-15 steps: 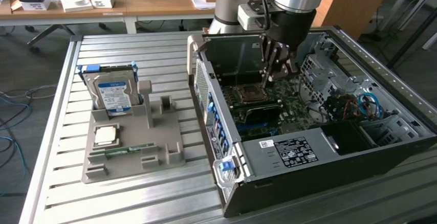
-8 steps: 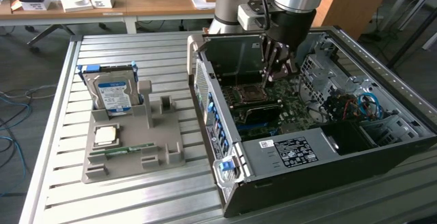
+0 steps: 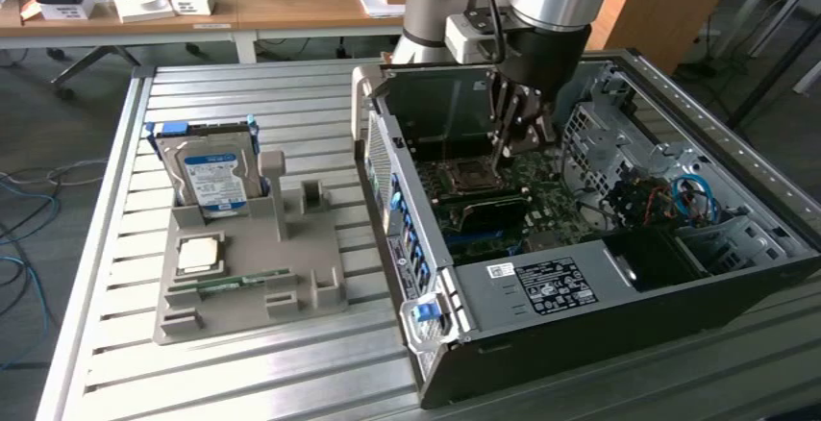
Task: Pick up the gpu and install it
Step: 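Press down on the gpu until it lock into place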
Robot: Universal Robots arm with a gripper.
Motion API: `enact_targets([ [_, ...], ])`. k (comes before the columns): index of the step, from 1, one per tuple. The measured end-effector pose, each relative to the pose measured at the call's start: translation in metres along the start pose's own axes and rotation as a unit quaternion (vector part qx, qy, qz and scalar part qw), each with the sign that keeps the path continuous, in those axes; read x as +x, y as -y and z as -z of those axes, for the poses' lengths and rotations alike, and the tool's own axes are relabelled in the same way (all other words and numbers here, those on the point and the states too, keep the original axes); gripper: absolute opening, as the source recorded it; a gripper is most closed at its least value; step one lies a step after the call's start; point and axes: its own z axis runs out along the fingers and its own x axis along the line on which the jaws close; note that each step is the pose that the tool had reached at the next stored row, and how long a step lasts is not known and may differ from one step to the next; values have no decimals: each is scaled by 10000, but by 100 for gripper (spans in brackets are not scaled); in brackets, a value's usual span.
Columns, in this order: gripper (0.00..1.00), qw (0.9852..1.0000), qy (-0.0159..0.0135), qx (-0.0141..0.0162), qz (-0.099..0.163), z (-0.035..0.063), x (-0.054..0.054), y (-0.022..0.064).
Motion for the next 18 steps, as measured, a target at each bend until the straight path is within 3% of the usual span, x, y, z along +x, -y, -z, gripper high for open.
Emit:
enact_targets([
  [18, 11, 10000, -1, 0, 0, -89, -1, -3],
])
